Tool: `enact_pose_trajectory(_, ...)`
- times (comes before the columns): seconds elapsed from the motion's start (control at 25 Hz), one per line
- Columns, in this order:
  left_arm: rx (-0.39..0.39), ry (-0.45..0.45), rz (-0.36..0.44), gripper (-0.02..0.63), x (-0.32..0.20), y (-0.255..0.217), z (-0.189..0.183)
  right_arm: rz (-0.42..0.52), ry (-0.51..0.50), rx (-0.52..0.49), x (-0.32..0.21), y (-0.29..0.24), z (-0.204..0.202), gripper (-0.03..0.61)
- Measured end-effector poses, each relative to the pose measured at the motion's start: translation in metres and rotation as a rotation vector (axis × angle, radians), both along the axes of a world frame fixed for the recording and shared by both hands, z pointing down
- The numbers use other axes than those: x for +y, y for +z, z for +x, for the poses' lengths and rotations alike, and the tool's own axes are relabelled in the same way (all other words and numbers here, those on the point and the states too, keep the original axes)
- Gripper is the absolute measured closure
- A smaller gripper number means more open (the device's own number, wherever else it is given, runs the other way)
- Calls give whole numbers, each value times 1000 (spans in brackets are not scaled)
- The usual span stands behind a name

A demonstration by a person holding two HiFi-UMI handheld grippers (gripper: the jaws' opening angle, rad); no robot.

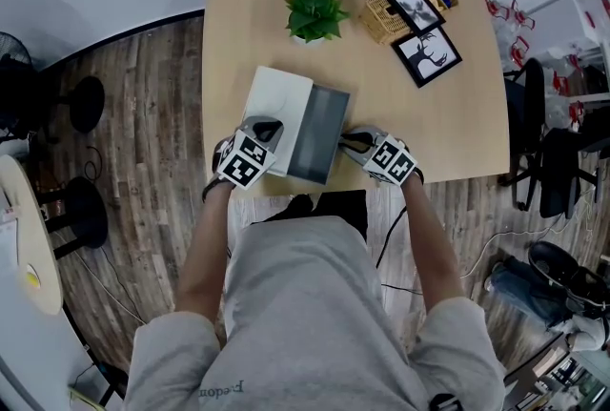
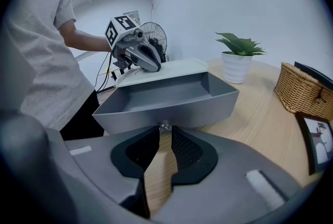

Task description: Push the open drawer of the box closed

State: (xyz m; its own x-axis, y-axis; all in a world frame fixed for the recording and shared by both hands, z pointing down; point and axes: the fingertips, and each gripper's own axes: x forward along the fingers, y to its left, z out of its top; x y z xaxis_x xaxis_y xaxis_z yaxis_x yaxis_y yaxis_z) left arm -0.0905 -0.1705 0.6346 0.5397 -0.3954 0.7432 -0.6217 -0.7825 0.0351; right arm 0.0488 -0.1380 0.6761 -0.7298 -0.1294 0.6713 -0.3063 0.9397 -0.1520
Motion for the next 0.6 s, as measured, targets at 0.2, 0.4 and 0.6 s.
enact_pose_trajectory(0.2, 3, 1, -2, 560, 0, 0, 0, -2, -7, 5, -3, 0, -4, 505)
enact_pose_trajectory(0.4, 4, -1, -5, 560, 0, 0, 0, -5, -14, 10, -3, 0, -5, 505)
enact_pose_trajectory(0.6, 2, -2, -2, 560, 0, 1, 0, -9, -11, 1, -3, 1, -10, 505)
